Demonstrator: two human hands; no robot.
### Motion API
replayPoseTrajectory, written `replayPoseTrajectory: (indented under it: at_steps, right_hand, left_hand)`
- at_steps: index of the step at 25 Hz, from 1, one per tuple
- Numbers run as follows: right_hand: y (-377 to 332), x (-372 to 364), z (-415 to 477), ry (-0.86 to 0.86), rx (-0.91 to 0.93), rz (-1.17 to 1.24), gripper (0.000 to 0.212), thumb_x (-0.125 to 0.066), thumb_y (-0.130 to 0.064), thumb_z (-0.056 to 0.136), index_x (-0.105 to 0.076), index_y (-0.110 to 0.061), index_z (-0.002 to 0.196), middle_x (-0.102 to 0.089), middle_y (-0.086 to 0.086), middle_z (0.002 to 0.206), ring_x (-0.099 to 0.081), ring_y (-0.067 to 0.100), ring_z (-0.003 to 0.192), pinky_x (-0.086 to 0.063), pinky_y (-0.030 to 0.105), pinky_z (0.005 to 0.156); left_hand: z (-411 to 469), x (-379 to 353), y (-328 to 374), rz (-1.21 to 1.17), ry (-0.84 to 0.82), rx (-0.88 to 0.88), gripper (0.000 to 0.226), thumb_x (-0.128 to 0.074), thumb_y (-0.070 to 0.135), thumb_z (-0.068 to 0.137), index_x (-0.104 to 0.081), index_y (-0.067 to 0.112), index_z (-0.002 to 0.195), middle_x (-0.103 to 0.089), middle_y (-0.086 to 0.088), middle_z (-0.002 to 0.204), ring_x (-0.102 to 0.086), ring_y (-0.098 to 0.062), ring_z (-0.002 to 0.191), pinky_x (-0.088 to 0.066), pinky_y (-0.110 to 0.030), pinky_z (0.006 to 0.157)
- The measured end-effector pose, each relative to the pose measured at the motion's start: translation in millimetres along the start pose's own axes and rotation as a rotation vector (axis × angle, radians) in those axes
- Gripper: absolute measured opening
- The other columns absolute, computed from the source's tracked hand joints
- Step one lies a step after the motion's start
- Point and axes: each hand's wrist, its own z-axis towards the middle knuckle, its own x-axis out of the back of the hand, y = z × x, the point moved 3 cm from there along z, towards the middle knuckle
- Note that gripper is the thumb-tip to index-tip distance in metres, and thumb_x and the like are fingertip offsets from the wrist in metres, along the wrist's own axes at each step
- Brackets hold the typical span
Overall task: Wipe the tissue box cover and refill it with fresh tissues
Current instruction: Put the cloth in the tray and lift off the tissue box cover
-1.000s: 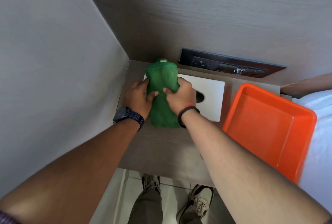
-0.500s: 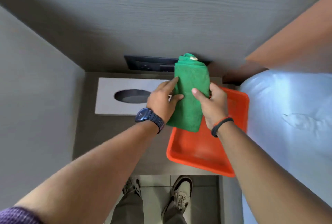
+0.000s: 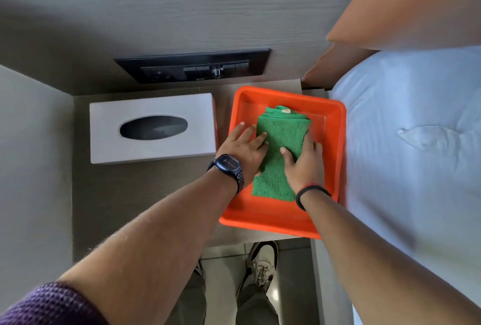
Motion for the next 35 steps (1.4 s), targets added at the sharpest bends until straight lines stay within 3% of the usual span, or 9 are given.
replayPoseTrajectory:
  at_steps: [5,8,11,14,17,20,24,30,35]
  right_hand:
    - [5.2,-14.2,-9.6,-0.059,0.128,-0.438,0.071,-0.040,-0.048,0.094,-0.013,-0.018,0.153,-0.012,0.017,0.160,-0.011,0.037,0.146,-0.019,0.055,0.116]
    - [-16.4,-7.8,-14.7,0.072,0.148,-0.382,0.067,-0.045,-0.046,0.093,-0.030,-0.012,0.147,-0.028,0.024,0.152,-0.024,0.042,0.141,-0.026,0.054,0.113]
    - [-70.1,-8.3,-22.3,0.231,0.311,-0.098,0.045,-0.056,-0.035,0.090,-0.055,-0.006,0.125,-0.056,0.022,0.119,-0.055,0.040,0.109,-0.045,0.044,0.091]
    - [-130.3,-30.4,-23.6,0.070,0.271,0.128,0.036,-0.064,-0.032,0.087,-0.059,-0.008,0.114,-0.066,0.014,0.095,-0.063,0.035,0.089,-0.048,0.039,0.074]
    - [-173.2,-64.2,-19.3,-0.085,0.124,0.068,0.051,-0.066,-0.046,0.082,-0.055,-0.012,0.119,-0.070,0.014,0.103,-0.064,0.037,0.095,-0.052,0.041,0.075]
    - [-183.9,-82.0,-9.8,-0.134,-0.089,0.030,0.059,-0.074,-0.047,0.073,-0.056,-0.009,0.115,-0.069,0.017,0.109,-0.064,0.036,0.099,-0.052,0.039,0.077]
    - [-187.5,-86.7,-5.9,-0.139,-0.218,0.152,0.033,-0.082,-0.039,0.062,-0.061,-0.021,0.080,-0.073,0.008,0.094,-0.063,0.024,0.076,-0.042,0.028,0.062]
    - [-187.8,-86.6,-8.7,-0.090,-0.189,0.168,0.039,-0.078,-0.038,0.058,-0.071,-0.018,0.090,-0.073,0.002,0.087,-0.068,0.024,0.078,-0.052,0.029,0.063]
    - [-188.2,-88.7,-5.9,-0.114,-0.176,0.151,0.053,-0.074,-0.044,0.051,-0.067,-0.020,0.098,-0.070,0.005,0.096,-0.066,0.026,0.088,-0.055,0.035,0.073]
  left_hand:
    - [-11.4,4.5,-16.7,-0.210,0.141,0.027,0.058,-0.061,0.034,0.082,-0.046,0.015,0.134,-0.034,-0.010,0.149,-0.021,-0.032,0.139,-0.005,-0.043,0.114]
    - [-38.7,22.1,-55.3,-0.436,0.366,0.143,0.047,-0.072,0.019,0.075,-0.061,0.006,0.119,-0.055,-0.022,0.128,-0.047,-0.041,0.120,-0.036,-0.052,0.103]
    - [-90.1,21.9,-118.4,-0.502,0.575,0.513,0.044,-0.071,0.021,0.078,-0.061,0.008,0.119,-0.057,-0.021,0.123,-0.052,-0.039,0.111,-0.046,-0.051,0.091]
    - [-137.2,4.9,-180.8,-0.601,0.566,1.034,0.060,-0.070,0.041,0.076,-0.053,0.014,0.127,-0.051,-0.016,0.129,-0.047,-0.034,0.116,-0.044,-0.047,0.094]
    - [-166.3,-18.7,-216.1,-0.970,0.428,1.351,0.077,-0.072,0.060,0.064,-0.051,0.018,0.125,-0.056,-0.006,0.123,-0.054,-0.028,0.110,-0.048,-0.040,0.086]
    - [-174.0,-29.2,-221.5,-1.189,0.344,1.290,0.066,-0.076,0.061,0.058,-0.060,0.023,0.110,-0.061,0.005,0.099,-0.057,-0.017,0.084,-0.044,-0.027,0.069]
    - [-167.3,-31.7,-228.3,-1.275,0.365,1.248,0.063,-0.084,0.044,0.059,-0.060,0.018,0.111,-0.058,0.007,0.097,-0.055,-0.014,0.083,-0.041,-0.021,0.063]
    - [-158.0,-33.2,-235.5,-1.403,0.393,1.299,0.068,-0.085,0.020,0.058,-0.045,0.020,0.113,-0.052,0.009,0.096,-0.051,-0.008,0.076,-0.034,-0.015,0.049]
    - [-165.3,-39.2,-235.0,-1.406,0.384,1.360,0.066,-0.084,0.020,0.054,-0.036,0.022,0.100,-0.044,0.011,0.086,-0.045,-0.001,0.071,-0.034,-0.019,0.048]
